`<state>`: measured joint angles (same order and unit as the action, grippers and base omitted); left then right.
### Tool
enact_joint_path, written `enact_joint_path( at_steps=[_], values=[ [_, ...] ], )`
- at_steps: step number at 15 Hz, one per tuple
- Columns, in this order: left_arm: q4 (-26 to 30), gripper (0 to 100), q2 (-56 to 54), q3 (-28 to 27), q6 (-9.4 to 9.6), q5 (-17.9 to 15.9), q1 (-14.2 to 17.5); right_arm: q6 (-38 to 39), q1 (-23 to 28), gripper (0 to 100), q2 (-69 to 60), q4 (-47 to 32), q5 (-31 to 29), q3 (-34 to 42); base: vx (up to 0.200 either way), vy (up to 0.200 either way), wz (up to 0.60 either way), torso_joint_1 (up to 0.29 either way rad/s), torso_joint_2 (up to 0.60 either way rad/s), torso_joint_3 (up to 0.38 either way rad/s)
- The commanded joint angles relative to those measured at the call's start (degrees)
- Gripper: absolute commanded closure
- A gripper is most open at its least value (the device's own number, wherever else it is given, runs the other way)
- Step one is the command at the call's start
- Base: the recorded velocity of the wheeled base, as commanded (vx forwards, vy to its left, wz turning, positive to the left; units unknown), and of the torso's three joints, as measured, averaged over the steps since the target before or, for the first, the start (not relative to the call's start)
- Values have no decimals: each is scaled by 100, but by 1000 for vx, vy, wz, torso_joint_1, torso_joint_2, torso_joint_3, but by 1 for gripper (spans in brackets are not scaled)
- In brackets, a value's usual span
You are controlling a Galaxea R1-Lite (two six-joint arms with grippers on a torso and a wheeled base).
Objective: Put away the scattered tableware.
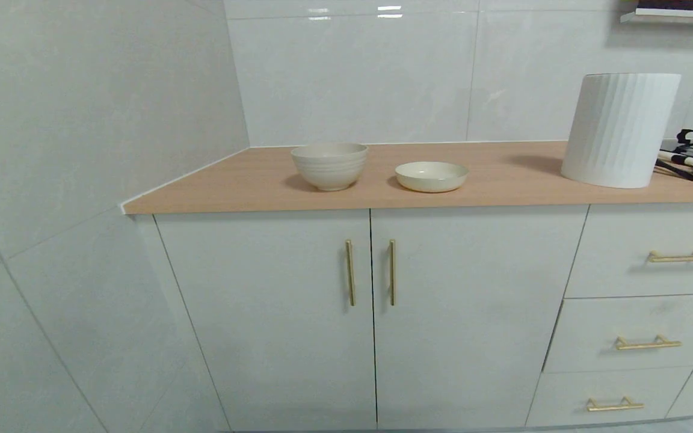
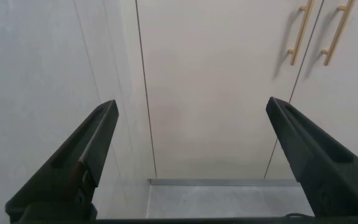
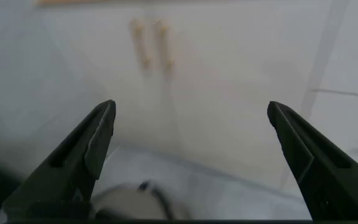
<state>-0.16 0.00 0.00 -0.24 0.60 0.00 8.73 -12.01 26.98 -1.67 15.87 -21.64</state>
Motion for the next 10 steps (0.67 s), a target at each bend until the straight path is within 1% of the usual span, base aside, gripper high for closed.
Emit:
enact_joint_path(
  at_steps=[1,2,3,4,5,6,7,10],
  values=[
    [-2,0,0,0,-2,2,0,68,-583,0,2497,237,689,-983,0,0,0,0,0,0],
    [-2,0,0,0,-2,2,0,68,-601,0,2857,439,759,-1097,0,0,0,0,0,0],
    [-2,0,0,0,-2,2,0,59,-610,0,3314,800,812,-1194,0,0,0,0,0,0],
    [-2,0,0,0,-2,2,0,68,-996,0,4500,2092,874,-1413,0,0,0,0,0,0],
    [-2,0,0,0,-2,2,0,103,-1093,0,5054,2619,865,-1554,0,0,0,0,0,0],
    [-2,0,0,0,-2,2,0,164,-1146,0,5784,3138,865,-1853,0,0,0,0,0,0],
    [-2,0,0,0,-2,2,0,199,-1278,0,6425,3401,874,-2257,0,0,0,0,0,0],
    [-2,0,0,0,-2,2,0,437,-1533,0,7480,3410,979,-3127,0,0,0,0,0,0]
  ],
)
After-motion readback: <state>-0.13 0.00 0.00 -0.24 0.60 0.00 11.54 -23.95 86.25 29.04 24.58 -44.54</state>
